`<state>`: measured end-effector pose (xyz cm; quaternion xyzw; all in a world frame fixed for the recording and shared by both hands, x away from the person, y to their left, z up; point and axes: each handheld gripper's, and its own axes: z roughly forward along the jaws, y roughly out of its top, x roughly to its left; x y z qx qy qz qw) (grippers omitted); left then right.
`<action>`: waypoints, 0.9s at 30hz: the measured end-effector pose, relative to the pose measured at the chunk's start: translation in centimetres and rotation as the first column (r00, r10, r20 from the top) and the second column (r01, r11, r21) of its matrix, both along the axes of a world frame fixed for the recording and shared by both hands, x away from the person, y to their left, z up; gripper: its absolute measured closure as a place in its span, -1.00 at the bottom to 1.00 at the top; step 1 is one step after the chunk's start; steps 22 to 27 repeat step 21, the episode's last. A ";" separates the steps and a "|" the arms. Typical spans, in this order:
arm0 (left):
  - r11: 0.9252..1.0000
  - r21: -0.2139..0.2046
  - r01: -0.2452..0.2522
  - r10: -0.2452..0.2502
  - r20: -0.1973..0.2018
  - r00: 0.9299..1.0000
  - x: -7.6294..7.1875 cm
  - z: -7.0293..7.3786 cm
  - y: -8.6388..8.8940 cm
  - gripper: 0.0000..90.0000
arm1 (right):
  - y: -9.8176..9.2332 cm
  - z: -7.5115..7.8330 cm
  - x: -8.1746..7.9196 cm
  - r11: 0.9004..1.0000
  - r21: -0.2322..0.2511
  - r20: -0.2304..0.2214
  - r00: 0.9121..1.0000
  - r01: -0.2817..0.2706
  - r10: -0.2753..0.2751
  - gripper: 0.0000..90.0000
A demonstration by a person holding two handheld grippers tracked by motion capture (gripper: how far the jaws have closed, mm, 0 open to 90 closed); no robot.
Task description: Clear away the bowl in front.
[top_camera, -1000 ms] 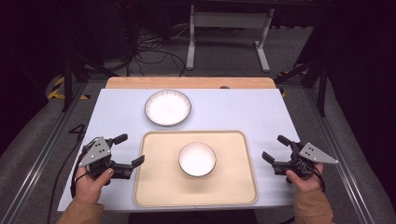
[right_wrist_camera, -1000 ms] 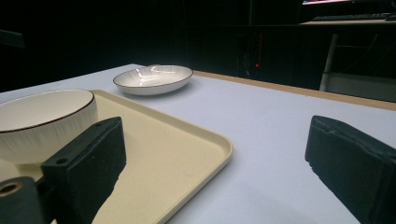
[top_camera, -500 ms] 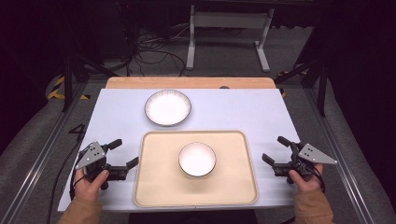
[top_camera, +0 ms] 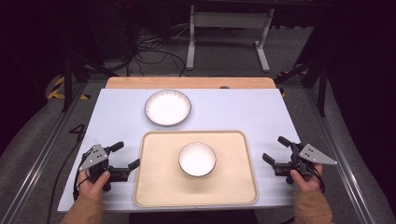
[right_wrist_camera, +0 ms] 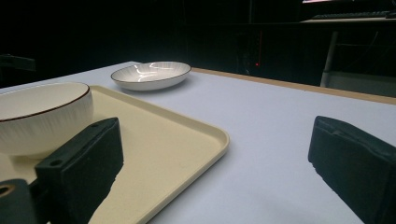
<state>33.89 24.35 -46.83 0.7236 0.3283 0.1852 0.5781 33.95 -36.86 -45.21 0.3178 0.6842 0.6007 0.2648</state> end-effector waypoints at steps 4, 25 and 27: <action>1.000 -0.005 -0.002 0.002 0.004 1.000 -0.1 0.0 0.1 -0.92 | 0.0 -0.3 0.0 1.000 0.006 0.003 1.000 0.000 0.000 -0.92; 1.000 0.001 0.005 -0.005 0.015 1.000 -0.1 -0.1 0.1 -0.92 | 0.0 -0.4 -0.1 1.000 0.010 0.009 1.000 0.005 -0.005 -0.92; 1.000 0.001 0.005 -0.005 0.015 1.000 -0.1 -0.1 0.1 -0.92 | 0.0 -0.4 -0.1 1.000 0.010 0.009 1.000 0.005 -0.005 -0.92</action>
